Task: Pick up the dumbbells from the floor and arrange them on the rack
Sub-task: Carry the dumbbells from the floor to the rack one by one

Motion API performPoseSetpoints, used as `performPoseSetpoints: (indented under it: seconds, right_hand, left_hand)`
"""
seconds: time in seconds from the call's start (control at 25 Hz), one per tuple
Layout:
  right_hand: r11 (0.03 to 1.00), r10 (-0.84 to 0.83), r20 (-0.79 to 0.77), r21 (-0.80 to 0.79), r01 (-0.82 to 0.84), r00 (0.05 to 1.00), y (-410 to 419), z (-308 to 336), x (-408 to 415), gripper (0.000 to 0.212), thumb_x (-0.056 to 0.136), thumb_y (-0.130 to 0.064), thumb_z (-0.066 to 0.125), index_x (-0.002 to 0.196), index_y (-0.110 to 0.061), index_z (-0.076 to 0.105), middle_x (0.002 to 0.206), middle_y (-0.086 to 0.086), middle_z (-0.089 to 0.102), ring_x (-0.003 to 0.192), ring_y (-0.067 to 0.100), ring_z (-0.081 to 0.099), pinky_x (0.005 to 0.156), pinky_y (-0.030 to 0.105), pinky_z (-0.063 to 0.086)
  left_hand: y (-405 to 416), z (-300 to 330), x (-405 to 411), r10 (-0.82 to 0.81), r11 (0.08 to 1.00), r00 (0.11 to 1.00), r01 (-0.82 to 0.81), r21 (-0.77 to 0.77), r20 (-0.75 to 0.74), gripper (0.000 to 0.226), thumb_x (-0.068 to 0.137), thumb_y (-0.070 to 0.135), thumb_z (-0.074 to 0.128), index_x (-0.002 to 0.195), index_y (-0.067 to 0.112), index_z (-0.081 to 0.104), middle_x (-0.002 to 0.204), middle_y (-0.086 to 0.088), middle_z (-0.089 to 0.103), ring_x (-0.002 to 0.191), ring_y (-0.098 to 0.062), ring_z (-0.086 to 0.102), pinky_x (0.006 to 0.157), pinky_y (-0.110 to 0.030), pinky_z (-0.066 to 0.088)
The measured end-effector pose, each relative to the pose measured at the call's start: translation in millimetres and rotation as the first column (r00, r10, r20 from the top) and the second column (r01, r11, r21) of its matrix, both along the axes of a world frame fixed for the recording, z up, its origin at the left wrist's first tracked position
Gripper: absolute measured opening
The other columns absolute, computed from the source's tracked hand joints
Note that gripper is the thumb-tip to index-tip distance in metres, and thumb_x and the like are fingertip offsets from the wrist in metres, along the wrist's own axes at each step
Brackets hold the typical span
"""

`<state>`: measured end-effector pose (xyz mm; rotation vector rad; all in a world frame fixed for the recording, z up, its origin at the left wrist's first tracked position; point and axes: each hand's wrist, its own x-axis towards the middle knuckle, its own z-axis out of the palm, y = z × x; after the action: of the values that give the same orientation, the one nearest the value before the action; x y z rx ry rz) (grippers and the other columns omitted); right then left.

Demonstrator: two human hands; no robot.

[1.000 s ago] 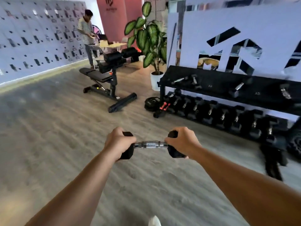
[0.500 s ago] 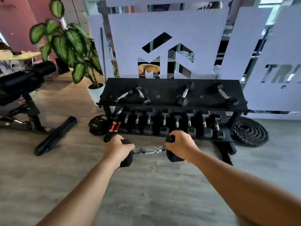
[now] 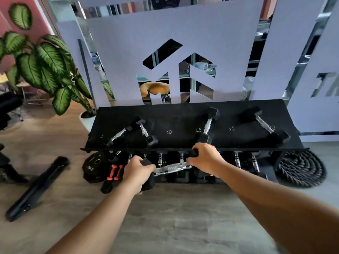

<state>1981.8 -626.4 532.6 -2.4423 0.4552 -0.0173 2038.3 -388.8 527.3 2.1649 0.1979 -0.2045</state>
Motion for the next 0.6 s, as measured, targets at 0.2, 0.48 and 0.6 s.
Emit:
performPoseSetpoints:
  seconds: [0.2,0.48,0.6]
  right_hand:
    - [0.999,-0.015,-0.047,-0.034,0.014,0.999,-50.3,-14.1,104.9,0.025,0.075,-0.041,0.074,0.087,-0.023,0.064,0.087,-0.003,0.065,0.083,0.020,0.063,0.073,0.039,0.057]
    - [0.995,-0.050,-0.103,-0.088,0.041,0.993,-104.9,-36.4,259.3,0.039,0.080,-0.045,0.073,0.108,-0.020,0.063,0.100,-0.002,0.058,0.087,0.019,0.058,0.066,0.034,0.048]
    - [0.993,-0.045,-0.152,-0.115,0.027,0.987,-130.0,-41.6,319.8,0.036,0.081,-0.044,0.074,0.104,-0.021,0.061,0.104,0.001,0.054,0.087,0.021,0.057,0.069,0.034,0.048]
  left_hand:
    - [-54.2,-10.8,100.7,0.015,1.000,0.991,-0.017,-0.016,-0.131,0.034,0.066,0.031,0.082,0.089,0.024,0.059,0.083,-0.006,0.064,0.066,-0.021,0.057,0.056,-0.059,0.061]
    - [-110.6,-44.5,270.5,-0.057,0.995,0.972,0.037,-0.092,-0.227,0.032,0.067,0.030,0.078,0.091,0.028,0.057,0.096,-0.007,0.065,0.078,-0.027,0.064,0.064,-0.046,0.061]
    - [-137.0,-65.1,322.1,-0.027,0.981,0.966,-0.024,-0.193,-0.257,0.032,0.075,0.019,0.079,0.101,0.015,0.060,0.085,-0.008,0.065,0.067,-0.023,0.060,0.062,-0.036,0.053]
